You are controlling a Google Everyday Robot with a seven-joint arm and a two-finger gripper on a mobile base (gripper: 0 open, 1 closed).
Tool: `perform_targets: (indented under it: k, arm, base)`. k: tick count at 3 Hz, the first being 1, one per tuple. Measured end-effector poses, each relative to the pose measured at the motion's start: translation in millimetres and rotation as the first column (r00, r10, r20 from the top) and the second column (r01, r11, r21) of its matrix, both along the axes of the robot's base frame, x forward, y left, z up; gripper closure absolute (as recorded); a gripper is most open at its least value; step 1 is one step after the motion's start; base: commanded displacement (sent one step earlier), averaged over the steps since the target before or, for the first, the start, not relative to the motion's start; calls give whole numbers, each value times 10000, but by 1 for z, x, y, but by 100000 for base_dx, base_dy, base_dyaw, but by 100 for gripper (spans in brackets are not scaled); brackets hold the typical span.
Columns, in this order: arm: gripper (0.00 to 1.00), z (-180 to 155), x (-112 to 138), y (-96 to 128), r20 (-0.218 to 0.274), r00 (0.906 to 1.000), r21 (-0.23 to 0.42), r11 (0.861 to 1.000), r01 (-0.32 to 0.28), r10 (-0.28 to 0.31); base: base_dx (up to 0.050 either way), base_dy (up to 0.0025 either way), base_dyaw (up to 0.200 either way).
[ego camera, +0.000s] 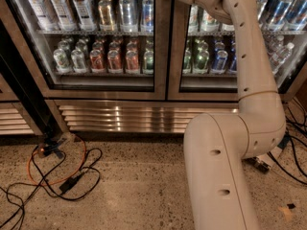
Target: Open left fridge door
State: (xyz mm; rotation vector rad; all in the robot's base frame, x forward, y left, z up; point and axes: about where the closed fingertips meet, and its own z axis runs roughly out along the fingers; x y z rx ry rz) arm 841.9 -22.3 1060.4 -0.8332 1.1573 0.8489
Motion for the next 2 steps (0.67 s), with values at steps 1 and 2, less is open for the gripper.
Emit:
perform_targets:
  k: [1,2]
  arm:
    - [81,0,0,0,0,10000,3,10000,7,-7]
    - [58,0,0,0,0,10000,7,10000,15,-15]
  base:
    - [0,0,0]
    - [0,0,0]
